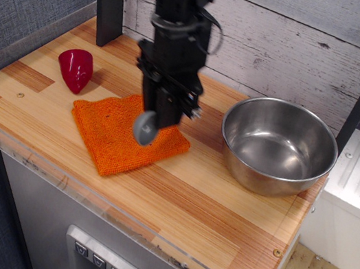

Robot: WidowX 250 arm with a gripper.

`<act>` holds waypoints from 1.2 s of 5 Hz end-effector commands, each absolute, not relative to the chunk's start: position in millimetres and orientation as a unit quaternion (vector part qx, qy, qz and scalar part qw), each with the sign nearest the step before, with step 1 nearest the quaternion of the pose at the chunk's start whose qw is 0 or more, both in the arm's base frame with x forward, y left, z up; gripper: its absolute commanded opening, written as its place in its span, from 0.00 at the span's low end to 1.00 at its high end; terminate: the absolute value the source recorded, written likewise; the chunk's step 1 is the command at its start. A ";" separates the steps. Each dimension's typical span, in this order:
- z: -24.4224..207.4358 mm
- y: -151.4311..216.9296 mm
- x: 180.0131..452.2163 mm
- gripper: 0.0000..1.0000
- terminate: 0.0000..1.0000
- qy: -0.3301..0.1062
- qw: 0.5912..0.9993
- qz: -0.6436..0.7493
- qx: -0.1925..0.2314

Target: PICK UP THE SPOON AND KEEP ANOTHER SIDE OF THE TABLE

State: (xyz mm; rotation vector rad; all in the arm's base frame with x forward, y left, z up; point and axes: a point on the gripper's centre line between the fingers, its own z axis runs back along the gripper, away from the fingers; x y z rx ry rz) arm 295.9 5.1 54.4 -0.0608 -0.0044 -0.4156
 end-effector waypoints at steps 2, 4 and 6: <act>43.6 -32.2 286.8 0.00 0.00 0.026 0.959 -0.278 -0.045; 42.4 -28.3 284.4 1.00 0.00 0.036 0.962 -0.267 -0.054; 107.3 -4.7 293.0 1.00 0.00 -0.037 0.968 -0.248 -0.003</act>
